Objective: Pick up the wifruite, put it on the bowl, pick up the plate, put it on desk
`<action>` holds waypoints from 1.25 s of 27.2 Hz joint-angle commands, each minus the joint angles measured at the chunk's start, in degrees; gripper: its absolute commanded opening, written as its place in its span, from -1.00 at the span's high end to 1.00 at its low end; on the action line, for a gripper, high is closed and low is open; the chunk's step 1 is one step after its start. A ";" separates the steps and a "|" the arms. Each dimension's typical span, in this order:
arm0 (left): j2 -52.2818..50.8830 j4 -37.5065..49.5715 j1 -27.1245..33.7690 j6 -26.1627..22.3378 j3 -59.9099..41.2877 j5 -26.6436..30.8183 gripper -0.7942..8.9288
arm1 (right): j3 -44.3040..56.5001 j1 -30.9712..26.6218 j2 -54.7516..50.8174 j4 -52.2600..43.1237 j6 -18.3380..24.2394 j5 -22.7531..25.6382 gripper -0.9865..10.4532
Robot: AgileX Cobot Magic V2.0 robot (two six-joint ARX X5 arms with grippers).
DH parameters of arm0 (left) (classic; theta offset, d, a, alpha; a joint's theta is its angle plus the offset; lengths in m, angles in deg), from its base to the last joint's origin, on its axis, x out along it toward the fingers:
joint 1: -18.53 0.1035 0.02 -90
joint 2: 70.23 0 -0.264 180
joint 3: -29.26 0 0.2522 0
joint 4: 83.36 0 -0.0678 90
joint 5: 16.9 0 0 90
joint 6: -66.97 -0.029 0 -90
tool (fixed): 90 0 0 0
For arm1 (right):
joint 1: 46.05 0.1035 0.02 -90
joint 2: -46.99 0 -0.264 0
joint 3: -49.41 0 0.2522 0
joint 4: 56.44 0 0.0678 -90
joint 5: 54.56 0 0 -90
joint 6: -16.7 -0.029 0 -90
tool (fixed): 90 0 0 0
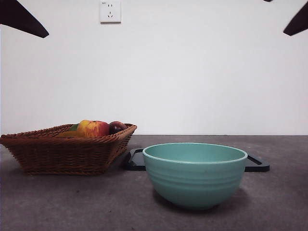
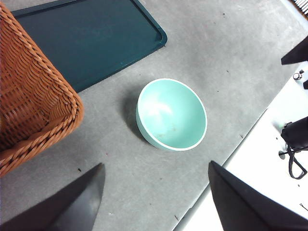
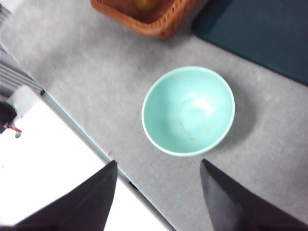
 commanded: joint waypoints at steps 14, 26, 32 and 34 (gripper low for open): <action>0.28 0.28 -0.26 -1.11 1.16 -0.33 0.13 | -0.90 0.35 0.24 -0.66 1.55 0.00 0.35; 0.28 0.37 -0.26 -1.22 1.16 -0.31 0.82 | -0.90 0.35 0.24 -0.96 2.19 0.17 0.82; 0.28 0.81 -0.26 -1.20 1.16 -0.31 0.82 | -0.90 0.35 0.22 -1.16 2.19 0.02 0.82; 0.28 0.81 -0.26 -1.20 1.16 -0.31 0.82 | -0.90 0.35 0.22 -1.16 2.19 0.02 0.82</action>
